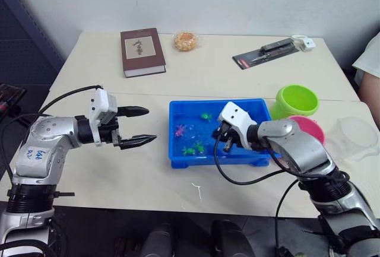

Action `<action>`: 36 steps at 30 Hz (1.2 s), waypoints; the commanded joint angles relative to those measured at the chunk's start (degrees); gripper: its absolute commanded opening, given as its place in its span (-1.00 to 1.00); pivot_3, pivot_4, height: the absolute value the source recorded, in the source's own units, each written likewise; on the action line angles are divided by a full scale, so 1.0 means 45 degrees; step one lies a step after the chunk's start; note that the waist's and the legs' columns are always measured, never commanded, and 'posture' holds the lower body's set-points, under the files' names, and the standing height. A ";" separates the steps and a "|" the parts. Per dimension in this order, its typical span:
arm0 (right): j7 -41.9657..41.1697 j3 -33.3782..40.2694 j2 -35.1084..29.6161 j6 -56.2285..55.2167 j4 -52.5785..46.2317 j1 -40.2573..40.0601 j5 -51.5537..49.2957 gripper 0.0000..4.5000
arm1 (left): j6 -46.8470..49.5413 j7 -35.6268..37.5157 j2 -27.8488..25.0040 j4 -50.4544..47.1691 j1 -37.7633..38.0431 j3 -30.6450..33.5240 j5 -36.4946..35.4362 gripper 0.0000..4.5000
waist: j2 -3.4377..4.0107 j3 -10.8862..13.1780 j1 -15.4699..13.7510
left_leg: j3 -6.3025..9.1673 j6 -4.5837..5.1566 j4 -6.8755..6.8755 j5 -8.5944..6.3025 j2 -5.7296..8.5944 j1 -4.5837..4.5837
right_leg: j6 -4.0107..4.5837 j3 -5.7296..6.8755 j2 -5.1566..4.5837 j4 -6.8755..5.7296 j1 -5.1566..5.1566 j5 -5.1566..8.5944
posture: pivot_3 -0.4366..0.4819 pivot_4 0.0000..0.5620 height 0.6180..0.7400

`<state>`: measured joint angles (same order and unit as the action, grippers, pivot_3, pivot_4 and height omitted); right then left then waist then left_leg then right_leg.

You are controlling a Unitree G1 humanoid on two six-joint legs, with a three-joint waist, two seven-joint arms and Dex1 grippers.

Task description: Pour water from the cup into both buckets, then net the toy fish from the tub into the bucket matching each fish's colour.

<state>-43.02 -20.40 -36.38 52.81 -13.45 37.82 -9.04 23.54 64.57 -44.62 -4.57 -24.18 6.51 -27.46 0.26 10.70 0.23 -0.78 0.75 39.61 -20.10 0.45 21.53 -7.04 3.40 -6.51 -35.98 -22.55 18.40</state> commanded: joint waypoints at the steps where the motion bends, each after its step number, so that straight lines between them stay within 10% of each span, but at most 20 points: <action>1: -0.0118 -0.0281 -0.0237 -0.0051 -0.0566 0.0345 0.0349 -1.00 | -0.0347 0.0225 -0.0379 -0.0545 -0.0348 -0.0319 0.0365 1.00 | 0.0000 0.0000 0.0002 | 0.0000 0.0000 -0.0001 0.0000 0.0000 0.0000 | 0.0000 0.0000 0.0001 0.0001 0.0000 0.0000 | -0.05 -0.47 0.97; 18: -0.0233 0.0123 0.1178 0.1489 -0.1222 0.0420 -0.0775 -1.00 | 0.2268 -0.0793 -0.0985 -0.1449 -0.1811 -0.2344 0.1631 1.00 | -0.0002 0.0001 0.0074 | -0.0004 0.0000 -0.0007 0.0001 -0.0003 0.0003 | 0.0000 -0.0008 0.0011 -0.0003 -0.0007 0.0000 | -0.05 -0.47 0.97; 36: -0.1184 0.3947 -0.1223 0.3656 -0.3199 -0.0759 -0.4025 -1.00 | 0.1690 0.0021 -0.0592 -0.0508 -0.1829 -0.1242 0.0525 1.00 | -0.0004 0.0003 -0.0107 | 0.0006 0.0002 -0.0010 0.0000 0.0002 0.0009 | 0.0000 0.0001 -0.0001 0.0008 -0.0002 0.0000 | -0.05 -0.47 0.97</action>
<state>-47.08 -6.15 -40.37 69.05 -24.76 35.23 -24.79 31.95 64.51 -47.59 -6.09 -31.29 -1.19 -23.18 0.24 10.71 -0.25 -0.74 0.77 39.56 -20.11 0.48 21.60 -7.04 3.41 -6.54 -35.94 -22.56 18.40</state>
